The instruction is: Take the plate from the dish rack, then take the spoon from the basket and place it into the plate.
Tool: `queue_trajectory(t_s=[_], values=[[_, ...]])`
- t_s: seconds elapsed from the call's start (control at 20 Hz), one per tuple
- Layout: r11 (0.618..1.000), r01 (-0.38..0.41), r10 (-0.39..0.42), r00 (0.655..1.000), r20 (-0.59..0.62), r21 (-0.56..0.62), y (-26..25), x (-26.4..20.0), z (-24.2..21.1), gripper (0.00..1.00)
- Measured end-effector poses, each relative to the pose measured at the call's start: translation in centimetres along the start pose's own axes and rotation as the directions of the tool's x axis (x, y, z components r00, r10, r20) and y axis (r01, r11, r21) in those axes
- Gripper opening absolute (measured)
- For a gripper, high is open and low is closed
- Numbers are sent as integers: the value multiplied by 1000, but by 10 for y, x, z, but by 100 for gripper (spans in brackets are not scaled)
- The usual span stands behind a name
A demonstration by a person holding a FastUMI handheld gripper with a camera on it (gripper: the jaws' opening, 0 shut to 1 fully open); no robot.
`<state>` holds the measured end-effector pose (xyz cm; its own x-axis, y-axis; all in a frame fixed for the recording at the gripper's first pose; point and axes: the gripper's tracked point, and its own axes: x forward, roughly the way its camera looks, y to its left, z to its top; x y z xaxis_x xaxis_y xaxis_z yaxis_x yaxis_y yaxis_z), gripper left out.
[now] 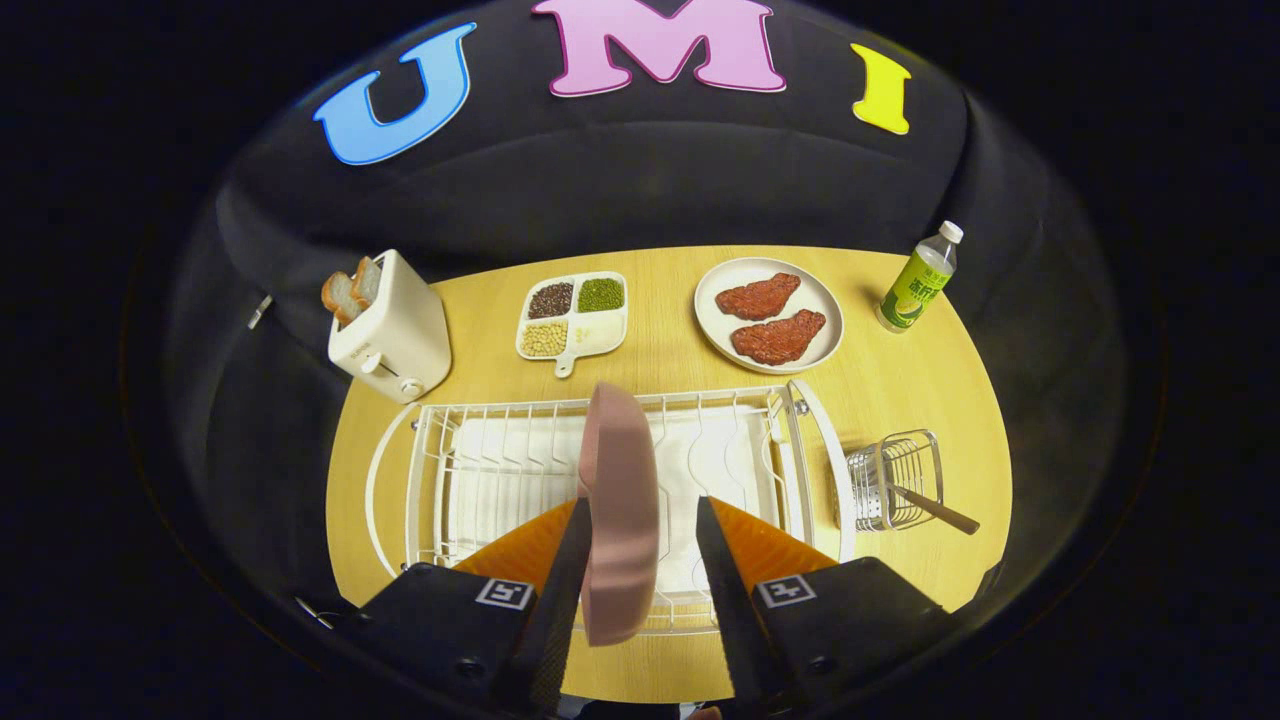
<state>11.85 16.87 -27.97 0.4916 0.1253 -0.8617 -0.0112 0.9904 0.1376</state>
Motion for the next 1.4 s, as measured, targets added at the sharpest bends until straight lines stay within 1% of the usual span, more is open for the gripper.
queue_trajectory(t_s=[0.05, 0.1, 0.15, 0.25, 0.3, 0.35, 0.4, 0.5, 0.6, 0.65, 0.75, 0.8, 0.85, 0.9, 0.95, 1.1, 1.15, 1.25, 1.4], values=[[1000, 28, -28, 999, -20, 1, -2, 4, -3, 63], [999, 45, -45, 998, -46, 3, -2, 6, -6, 50], [998, 65, -64, 996, -68, 12, -2, 7, -11, 42], [991, 132, -133, 988, -78, -10, -8, 8, -10, 34], [982, 182, -185, 979, -80, -43, -16, 7, -10, 30], [972, 223, -228, 971, -74, -72, -19, 6, -9, 28], [968, 234, -241, 968, -74, -88, -16, 5, -6, 25], [956, 259, -270, 960, -68, -137, -11, 3, -2, 23], [936, 289, -304, 952, -44, -203, -8, -3, 7, 22], [918, 312, -325, 946, -14, -245, -7, -7, 16, 22], [869, 356, -366, 930, 37, -343, -4, -19, 33, 22], [847, 370, -376, 925, 61, -383, -1, -23, 42, 22], [834, 374, -373, 924, 87, -406, 3, -26, 49, 22], [835, 364, -355, 929, 103, -412, 8, -29, 54, 22], [846, 348, -335, 936, 105, -404, 11, -32, 56, 22], [903, 271, -256, 963, 89, -334, 9, -45, 55, 22], [924, 235, -220, 972, 82, -302, 7, -50, 51, 22], [954, 158, -146, 987, 65, -254, 3, -59, 38, 22], [983, 43, -37, 999, 36, -176, -10, -73, 9, 22]])
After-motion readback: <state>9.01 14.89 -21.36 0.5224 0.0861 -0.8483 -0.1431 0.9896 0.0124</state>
